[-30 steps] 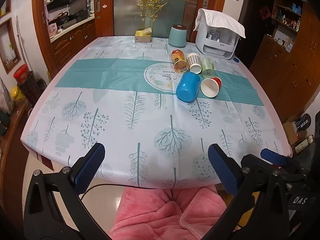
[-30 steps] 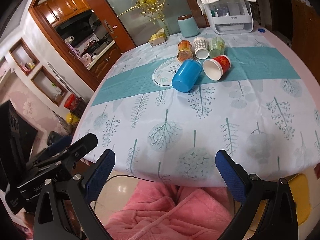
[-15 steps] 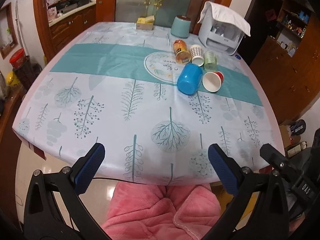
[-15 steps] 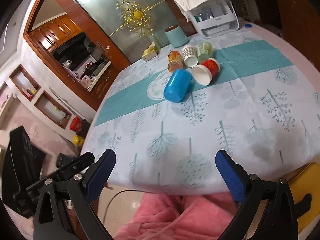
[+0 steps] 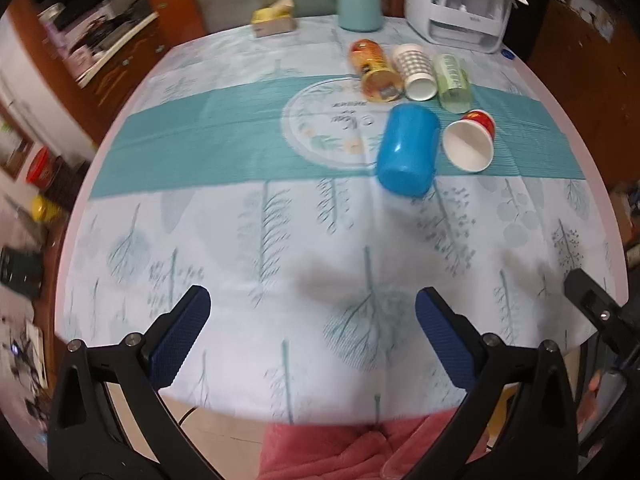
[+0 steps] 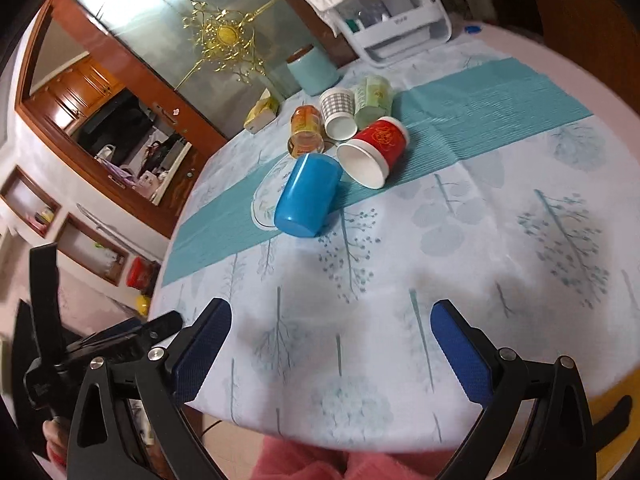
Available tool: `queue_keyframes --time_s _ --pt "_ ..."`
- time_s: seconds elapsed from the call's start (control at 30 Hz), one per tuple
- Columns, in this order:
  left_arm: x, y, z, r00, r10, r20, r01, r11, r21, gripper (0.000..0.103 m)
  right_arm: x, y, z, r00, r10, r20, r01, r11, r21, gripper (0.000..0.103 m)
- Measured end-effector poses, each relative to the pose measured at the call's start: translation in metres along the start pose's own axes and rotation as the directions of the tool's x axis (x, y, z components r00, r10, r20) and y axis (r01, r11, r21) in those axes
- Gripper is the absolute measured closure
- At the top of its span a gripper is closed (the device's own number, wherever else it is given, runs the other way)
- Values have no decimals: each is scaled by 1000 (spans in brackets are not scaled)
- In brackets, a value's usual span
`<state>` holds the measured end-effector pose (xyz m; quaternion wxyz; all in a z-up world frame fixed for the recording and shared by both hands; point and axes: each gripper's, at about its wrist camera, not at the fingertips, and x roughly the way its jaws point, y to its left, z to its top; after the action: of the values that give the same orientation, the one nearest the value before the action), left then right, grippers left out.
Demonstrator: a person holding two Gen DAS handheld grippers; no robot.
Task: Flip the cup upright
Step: 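Reach the left gripper to the grey-checked paper cup and close on it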
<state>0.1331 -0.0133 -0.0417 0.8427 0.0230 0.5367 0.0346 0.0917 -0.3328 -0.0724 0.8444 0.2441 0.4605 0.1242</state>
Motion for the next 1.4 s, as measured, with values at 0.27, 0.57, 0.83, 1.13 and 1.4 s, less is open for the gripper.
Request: queue_keyframes --time_s 0.27,0.57,0.83,1.13,1.4 --pt "25 -36 116 991 -126 -31 127 992 22 2 39 -7 113 994 -78 79 77 997 14 2" --pt "56 -85 221 976 -217 -16 217 975 50 2 85 -22 249 996 -66 58 61 995 79 1" --pt "142 -105 289 935 -327 -134 326 945 -31 3 129 -47 303 998 41 53 -44 998 52 2" --pt "216 -129 315 915 -345 -208 340 939 -61 16 171 -64 314 990 140 -35 -137 988 74 2" --pt "247 -143 322 931 -288 -223 283 958 -52 41 176 -62 299 989 133 -60 -129 990 65 2"
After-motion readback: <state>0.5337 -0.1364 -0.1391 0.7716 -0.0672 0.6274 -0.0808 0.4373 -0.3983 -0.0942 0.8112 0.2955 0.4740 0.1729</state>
